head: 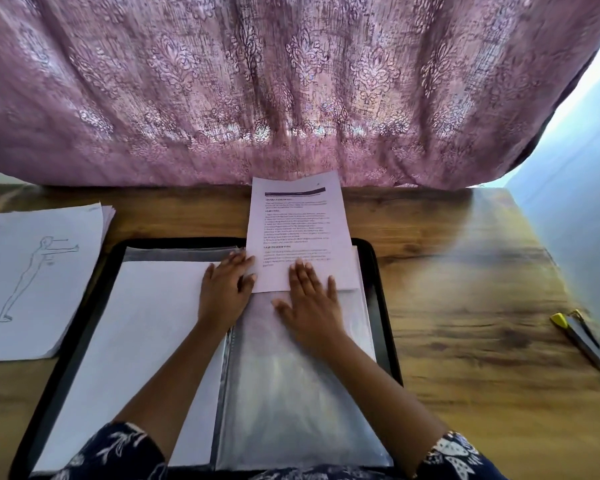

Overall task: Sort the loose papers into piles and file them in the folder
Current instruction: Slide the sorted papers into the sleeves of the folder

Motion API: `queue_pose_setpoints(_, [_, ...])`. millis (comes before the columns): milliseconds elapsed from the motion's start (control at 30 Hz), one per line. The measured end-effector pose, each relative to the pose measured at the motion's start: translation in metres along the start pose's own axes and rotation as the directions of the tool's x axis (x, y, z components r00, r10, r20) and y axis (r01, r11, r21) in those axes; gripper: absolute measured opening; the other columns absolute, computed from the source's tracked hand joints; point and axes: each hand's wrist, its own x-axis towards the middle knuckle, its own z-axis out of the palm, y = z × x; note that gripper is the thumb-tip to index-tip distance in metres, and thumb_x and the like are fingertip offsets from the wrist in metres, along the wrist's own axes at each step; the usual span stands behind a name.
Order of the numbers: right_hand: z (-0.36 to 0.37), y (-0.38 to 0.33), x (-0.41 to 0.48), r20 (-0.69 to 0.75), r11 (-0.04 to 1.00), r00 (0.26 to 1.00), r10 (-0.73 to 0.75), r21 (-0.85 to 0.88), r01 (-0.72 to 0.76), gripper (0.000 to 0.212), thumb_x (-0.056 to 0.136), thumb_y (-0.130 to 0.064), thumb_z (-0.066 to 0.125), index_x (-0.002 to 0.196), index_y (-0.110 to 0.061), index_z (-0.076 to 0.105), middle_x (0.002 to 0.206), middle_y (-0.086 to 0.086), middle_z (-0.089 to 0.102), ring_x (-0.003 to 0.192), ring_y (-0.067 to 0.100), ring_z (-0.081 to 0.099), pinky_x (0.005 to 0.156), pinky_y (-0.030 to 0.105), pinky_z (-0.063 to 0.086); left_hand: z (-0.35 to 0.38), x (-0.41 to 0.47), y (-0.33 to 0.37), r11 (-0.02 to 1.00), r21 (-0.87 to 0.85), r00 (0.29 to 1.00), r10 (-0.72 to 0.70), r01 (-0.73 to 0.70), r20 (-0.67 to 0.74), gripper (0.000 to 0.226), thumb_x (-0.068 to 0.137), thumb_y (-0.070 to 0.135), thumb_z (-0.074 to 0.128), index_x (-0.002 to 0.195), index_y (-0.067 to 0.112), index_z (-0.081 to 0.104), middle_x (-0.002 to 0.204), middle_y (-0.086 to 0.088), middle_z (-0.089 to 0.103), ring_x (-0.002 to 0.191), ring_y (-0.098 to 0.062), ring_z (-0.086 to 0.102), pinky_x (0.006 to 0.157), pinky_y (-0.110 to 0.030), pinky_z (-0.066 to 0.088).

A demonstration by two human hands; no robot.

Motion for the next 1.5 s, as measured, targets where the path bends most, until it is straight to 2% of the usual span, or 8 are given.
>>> queue_pose_setpoints(233, [-0.002,0.066,-0.020,-0.084,0.990,0.989,0.124,-0.053,-0.128,0.085,0.083,-0.069,-0.003,0.154,-0.023,0.002,0.159,-0.009,-0.007,0.148,0.011,-0.005,0.116,0.042,-0.011,0.000,-0.004,0.005,0.998,0.057,1.000,0.013,-0.013,-0.002,0.041,0.094,0.025,0.055,0.134,0.017,0.057,0.145,-0.004,0.048,0.138,-0.024,0.040,0.110,-0.051,0.027])
queue_pose_setpoints(333, [-0.019,0.058,-0.012,-0.175,0.984,0.969,0.172,-0.003,-0.176,0.085,0.085,-0.064,0.003,0.146,-0.016,0.035,0.156,0.002,0.029,0.145,0.020,0.022,0.116,0.047,-0.006,-0.005,-0.003,0.008,0.996,0.085,1.000,0.000,-0.002,0.023,0.052,0.090,0.040,0.045,0.136,0.018,0.055,0.145,-0.003,0.048,0.137,-0.024,0.041,0.109,-0.048,0.029])
queue_pose_setpoints(433, [-0.043,0.036,0.037,-0.384,0.993,0.916,0.116,0.039,-0.109,0.058,0.095,-0.049,0.025,0.120,-0.010,0.061,0.124,0.011,0.061,0.119,0.032,0.053,0.109,0.052,0.028,-0.016,0.008,0.001,0.989,0.131,0.996,0.055,-0.063,0.067,0.057,0.086,0.052,0.041,0.130,0.021,0.061,0.137,-0.003,0.056,0.126,-0.028,0.051,0.101,-0.047,0.039])
queue_pose_setpoints(700, [-0.062,0.021,0.222,0.072,0.993,0.994,-0.086,-0.074,0.091,0.042,0.096,-0.026,0.047,0.135,-0.008,0.047,0.137,0.015,0.048,0.126,0.033,0.044,0.101,0.042,0.039,-0.011,0.018,-0.025,0.968,0.177,0.983,0.173,-0.180,0.053,0.047,0.094,0.038,0.033,0.130,0.027,0.061,0.137,0.004,0.057,0.128,-0.022,0.051,0.098,-0.037,0.035])
queue_pose_setpoints(967, [-0.061,0.029,0.271,0.083,0.989,0.992,-0.090,-0.106,0.099,0.070,0.089,-0.052,0.055,0.144,-0.013,0.035,0.147,0.013,0.039,0.134,0.033,0.036,0.110,0.047,0.032,-0.006,0.021,-0.030,0.978,0.120,0.986,0.168,-0.169,0.015,0.047,0.096,0.039,0.031,0.132,0.025,0.059,0.138,0.006,0.055,0.134,-0.016,0.045,0.107,-0.042,0.028])
queue_pose_setpoints(1200, [-0.057,0.046,0.252,-0.130,0.989,0.981,-0.142,0.033,0.147,0.038,0.090,-0.025,0.062,0.126,-0.012,0.060,0.124,0.013,0.055,0.118,0.031,0.049,0.092,0.037,0.040,-0.006,0.021,-0.030,0.982,0.104,0.987,0.161,-0.158,-0.014,0.047,0.094,0.038,0.033,0.130,0.024,0.060,0.135,0.006,0.057,0.131,-0.018,0.049,0.107,-0.045,0.028])
queue_pose_setpoints(1367, [-0.058,0.044,0.227,0.008,0.965,0.994,-0.108,0.243,0.102,0.023,0.089,-0.014,0.064,0.111,-0.010,0.068,0.110,0.009,0.065,0.101,0.021,0.061,0.086,0.028,0.045,-0.009,0.021,-0.029,0.983,0.111,0.989,0.143,-0.145,0.026,0.050,0.094,0.040,0.029,0.134,0.026,0.057,0.139,0.008,0.054,0.134,-0.017,0.045,0.109,-0.047,0.027])
queue_pose_setpoints(1500, [-0.071,0.038,0.217,0.165,0.980,0.984,-0.072,0.194,0.039,0.017,0.091,-0.017,0.060,0.105,-0.024,0.066,0.105,0.000,0.063,0.095,0.016,0.056,0.083,0.023,0.040,-0.010,0.021,-0.028,0.981,0.126,0.989,0.139,-0.145,0.057,0.053,0.095,0.043,0.026,0.136,0.027,0.054,0.141,0.008,0.051,0.137,-0.016,0.041,0.111,-0.047,0.025])
